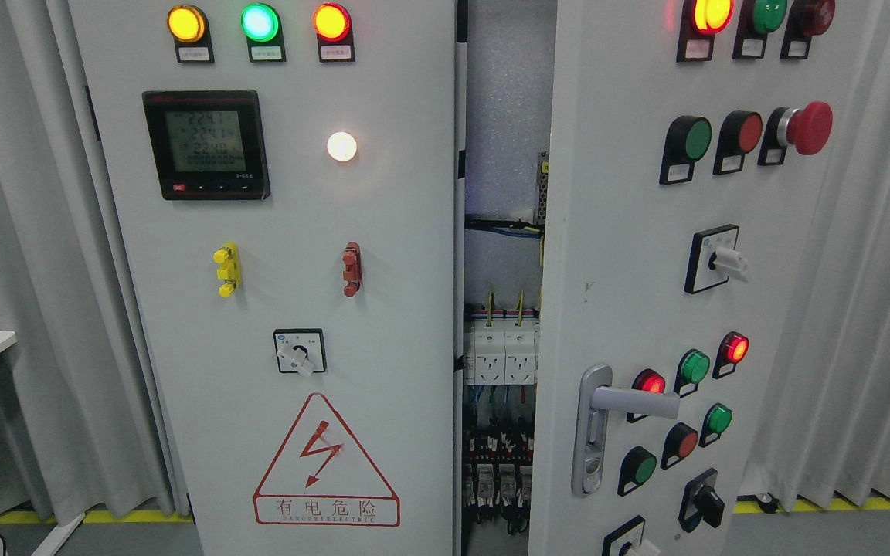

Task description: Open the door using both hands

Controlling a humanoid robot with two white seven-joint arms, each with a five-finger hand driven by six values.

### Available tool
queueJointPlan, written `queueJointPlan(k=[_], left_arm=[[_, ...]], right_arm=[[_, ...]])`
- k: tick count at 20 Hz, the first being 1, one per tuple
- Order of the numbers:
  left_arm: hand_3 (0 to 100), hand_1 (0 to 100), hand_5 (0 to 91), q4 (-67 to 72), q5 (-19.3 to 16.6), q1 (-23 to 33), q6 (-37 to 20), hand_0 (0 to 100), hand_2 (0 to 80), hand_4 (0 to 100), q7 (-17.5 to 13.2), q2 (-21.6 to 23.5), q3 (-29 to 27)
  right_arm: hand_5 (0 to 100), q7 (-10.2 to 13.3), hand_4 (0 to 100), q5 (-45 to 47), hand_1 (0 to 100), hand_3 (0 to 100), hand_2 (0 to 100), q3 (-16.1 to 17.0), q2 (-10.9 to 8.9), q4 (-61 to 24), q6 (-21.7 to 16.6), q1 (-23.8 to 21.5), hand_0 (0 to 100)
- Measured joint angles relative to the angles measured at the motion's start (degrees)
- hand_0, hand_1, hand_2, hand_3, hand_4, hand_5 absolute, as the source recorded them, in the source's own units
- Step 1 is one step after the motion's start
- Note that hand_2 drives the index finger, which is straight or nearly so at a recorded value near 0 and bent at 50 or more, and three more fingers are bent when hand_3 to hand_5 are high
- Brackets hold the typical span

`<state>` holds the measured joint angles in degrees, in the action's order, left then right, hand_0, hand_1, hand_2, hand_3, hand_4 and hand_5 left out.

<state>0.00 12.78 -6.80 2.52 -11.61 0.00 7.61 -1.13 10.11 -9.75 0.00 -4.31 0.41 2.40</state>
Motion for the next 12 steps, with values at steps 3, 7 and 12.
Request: queueJointPlan(k=[3,7,12], left_arm=[[3,0,0.0,0.0,0.0,0.0,0.2,29,2.7,4,-4.7,0.0,0.0],[3,0,0.0,0.0,-0.1,-0.1,0.3,29,2.7,4,-7.1,0.1,0.0],[3,0,0.0,-0.9,-0.2,-1.0,-1.2,29,2.7,4,-8.0,1.0,0.0]], right_arm=[[0,0.0,0,0.0,0,0,0,0.0,0.00,0.0,0.0,0.0,22],[0,0.0,0,0.0,0,0,0,0.0,0.00,0.0,0.0,0.0,22],[0,0.0,0,0.0,0,0,0,0.0,0.00,0.0,0.0,0.0,22]])
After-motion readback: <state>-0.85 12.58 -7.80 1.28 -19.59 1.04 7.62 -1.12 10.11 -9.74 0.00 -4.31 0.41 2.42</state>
